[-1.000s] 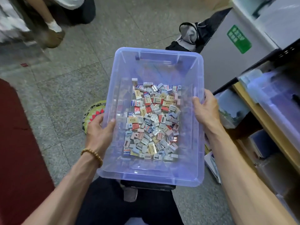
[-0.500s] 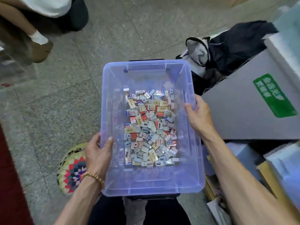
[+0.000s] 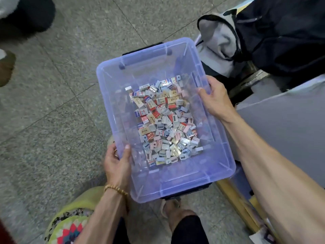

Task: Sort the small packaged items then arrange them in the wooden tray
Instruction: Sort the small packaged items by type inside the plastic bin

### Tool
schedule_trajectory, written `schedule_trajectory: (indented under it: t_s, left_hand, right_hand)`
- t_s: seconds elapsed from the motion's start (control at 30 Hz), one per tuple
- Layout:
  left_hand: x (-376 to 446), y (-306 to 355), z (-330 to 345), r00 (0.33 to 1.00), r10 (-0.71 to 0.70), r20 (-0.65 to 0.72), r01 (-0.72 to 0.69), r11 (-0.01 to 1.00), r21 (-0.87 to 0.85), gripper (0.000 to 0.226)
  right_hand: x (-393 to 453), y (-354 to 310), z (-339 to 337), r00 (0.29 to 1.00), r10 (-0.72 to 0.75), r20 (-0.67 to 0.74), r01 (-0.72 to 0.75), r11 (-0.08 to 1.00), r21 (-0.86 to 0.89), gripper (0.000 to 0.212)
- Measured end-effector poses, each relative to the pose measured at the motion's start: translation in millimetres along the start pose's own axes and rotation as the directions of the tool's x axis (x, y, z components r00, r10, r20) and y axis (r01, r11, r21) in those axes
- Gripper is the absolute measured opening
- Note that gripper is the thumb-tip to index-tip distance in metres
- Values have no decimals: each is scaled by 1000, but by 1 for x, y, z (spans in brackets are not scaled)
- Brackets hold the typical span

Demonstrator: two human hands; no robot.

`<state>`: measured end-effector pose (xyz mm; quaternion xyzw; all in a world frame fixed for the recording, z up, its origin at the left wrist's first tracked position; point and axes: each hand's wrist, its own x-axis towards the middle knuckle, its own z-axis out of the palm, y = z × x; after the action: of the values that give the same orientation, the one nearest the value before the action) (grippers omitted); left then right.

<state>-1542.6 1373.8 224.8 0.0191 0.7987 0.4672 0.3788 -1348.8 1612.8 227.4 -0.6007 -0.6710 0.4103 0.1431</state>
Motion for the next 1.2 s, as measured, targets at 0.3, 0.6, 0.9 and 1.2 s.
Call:
schedule_trajectory:
  t_s: [0.3,0.6,0.9,1.2]
  left_hand:
    - [63,-25,25,965,-178,192,131,963,236,14]
    - [82,18,6,887,-77,455,-218,799,561,32]
    - [126,88,13,121,-25,992,-990,-77,119,43]
    - [172,98,55,-193,-336,922,-918,-270,-291,36]
  right_hand:
    - [33,37,46,969,230,-89,-236,970,-59,42]
    - [2,28,65,858,356,-370,-386,922,-9,41]
    - [-171,13,144,271,738,-618,-645,616,453,48]
    - [-168,20,176,125,835,-535,-472,524,709,16]
